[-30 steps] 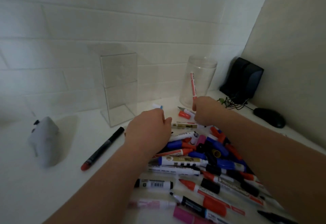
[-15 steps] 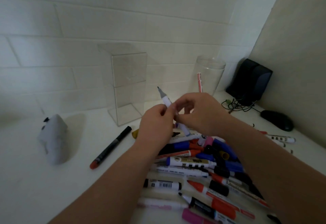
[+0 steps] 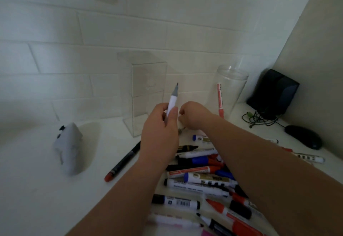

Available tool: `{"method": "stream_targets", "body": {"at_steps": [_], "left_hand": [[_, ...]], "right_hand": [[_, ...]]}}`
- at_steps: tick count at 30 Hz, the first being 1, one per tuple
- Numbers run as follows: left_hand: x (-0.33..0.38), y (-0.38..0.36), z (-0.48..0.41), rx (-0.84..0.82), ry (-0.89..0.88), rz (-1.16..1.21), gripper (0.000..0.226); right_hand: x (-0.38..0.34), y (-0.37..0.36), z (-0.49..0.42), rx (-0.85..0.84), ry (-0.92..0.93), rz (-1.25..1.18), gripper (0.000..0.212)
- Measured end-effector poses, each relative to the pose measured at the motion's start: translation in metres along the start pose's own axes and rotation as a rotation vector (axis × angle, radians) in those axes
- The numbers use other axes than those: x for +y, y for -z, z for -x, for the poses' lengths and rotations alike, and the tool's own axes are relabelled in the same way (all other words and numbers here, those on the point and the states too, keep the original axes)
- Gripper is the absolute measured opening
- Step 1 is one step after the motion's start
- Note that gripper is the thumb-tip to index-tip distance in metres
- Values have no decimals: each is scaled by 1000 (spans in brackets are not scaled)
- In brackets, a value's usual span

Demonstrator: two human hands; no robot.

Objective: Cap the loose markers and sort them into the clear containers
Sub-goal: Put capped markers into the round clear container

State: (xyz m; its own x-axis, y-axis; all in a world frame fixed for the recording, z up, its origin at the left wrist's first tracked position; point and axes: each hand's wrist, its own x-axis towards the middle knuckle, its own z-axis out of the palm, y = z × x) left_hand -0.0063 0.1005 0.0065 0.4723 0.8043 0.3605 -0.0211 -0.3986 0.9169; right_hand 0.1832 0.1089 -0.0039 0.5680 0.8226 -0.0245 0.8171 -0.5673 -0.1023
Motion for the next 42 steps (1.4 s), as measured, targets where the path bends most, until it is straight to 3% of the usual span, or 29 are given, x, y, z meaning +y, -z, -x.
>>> {"method": "stream_targets", "body": {"at_steps": [4, 10, 13, 16, 20, 24, 27, 34, 42], "left_hand": [[1, 1, 1, -56, -11, -28, 15], [10, -2, 11, -242, -44, -125, 22], [18, -5, 22, -380, -230, -239, 20], [26, -10, 35, -475, -420, -276, 26], [34, -15, 49, -557, -541, -234, 34], [35, -22, 56, -591, -534, -266, 30], [31, -24, 58, -595, -531, -299, 33], [32, -26, 61, -617, -555, -351, 34], [40, -25, 70, -553, -627, -375, 28]], "right_hand": [[4, 9, 12, 30, 10, -39, 18], [43, 76, 123, 333, -40, -500, 12], [70, 92, 191, 322, -53, -1024, 12], [86, 85, 232, 285, -45, -1217, 11], [94, 69, 259, 270, -16, -1218, 13], [99, 60, 270, 213, 4, -1236, 22], [98, 56, 272, 206, 39, -1051, 6], [92, 47, 273, 233, 106, -774, 15], [89, 48, 276, 271, 138, -872, 16]]}}
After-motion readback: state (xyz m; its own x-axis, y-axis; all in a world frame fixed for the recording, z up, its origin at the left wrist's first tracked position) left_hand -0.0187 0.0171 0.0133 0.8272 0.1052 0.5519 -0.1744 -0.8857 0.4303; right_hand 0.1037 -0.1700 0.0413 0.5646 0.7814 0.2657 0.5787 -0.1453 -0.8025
